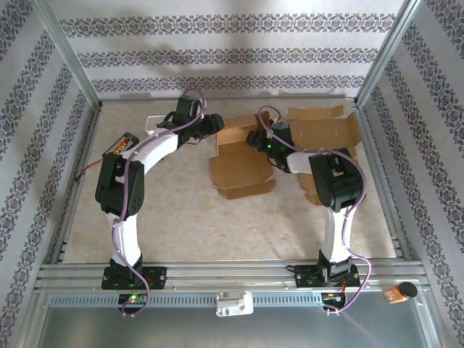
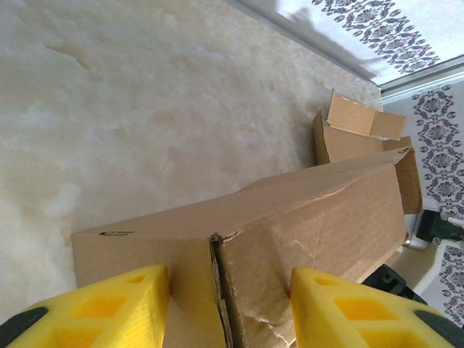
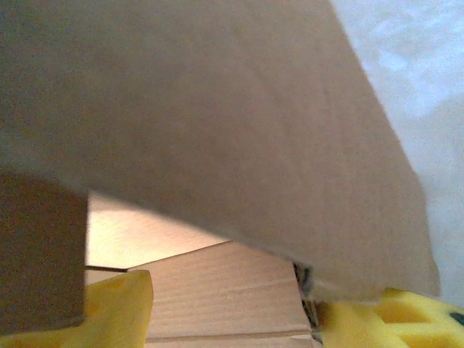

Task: Fold the paper box

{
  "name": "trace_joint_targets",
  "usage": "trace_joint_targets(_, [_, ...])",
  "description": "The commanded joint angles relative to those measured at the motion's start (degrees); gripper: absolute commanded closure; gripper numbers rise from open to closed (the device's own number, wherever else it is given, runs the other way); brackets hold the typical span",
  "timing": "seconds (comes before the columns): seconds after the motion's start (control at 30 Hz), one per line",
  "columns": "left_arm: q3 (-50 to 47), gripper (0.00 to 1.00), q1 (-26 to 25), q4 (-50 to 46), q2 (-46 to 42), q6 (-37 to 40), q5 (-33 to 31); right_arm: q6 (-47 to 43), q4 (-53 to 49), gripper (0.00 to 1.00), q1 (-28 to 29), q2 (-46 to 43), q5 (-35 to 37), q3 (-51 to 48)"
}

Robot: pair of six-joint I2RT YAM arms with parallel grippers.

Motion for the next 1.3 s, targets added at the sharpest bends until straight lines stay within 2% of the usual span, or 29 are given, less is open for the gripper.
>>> trace_joint_targets(0.0, [0.57, 0.53, 0.50, -2.46, 0.81, 1.04, 0.43, -0.40, 4.07, 0.40, 2.12, 1.49, -4.69, 0.68])
trace_joint_targets(0.4, [1.40, 0.53, 0.50, -3.05, 1.09, 1.11, 0.27, -0.26, 1.34, 0.42, 3.10, 3.70, -7.57, 1.47])
trace_joint_targets(0.53, [2.09, 0.54, 0.53, -3.94, 1.27, 1.85, -0.33, -1.85, 2.06, 0.40, 2.08, -2.25, -6.79, -2.36])
trace_joint_targets(0.77, [4.45, 0.53, 1.44, -7.38, 0.90, 3.93, -2.96, -8.99, -3.21, 0.33, -1.75, -15.10, -7.49, -8.35])
trace_joint_targets(0.87, [5.11, 0.52, 1.86, -8.03, 0.67, 4.01, -2.85, -12.69, -4.91, 0.29, -3.20, -19.27, -4.41, -10.56])
trace_joint_targets(1.0, [4.83, 0.49, 1.90, -8.05, -0.47, 4.02, -2.76, -18.64, -9.88, 0.21, -3.86, -21.13, 3.08, -9.63])
trace_joint_targets(1.17, [1.30, 0.44, 1.84, -6.52, -4.61, 3.24, -2.80, -21.69, -13.16, 0.18, -4.02, -17.45, 5.35, -4.84])
trace_joint_targets(1.27, [-1.92, 0.42, 1.83, -5.61, -8.20, 2.60, -3.14, -21.63, -14.33, 0.22, -3.79, -14.05, 5.54, -1.40])
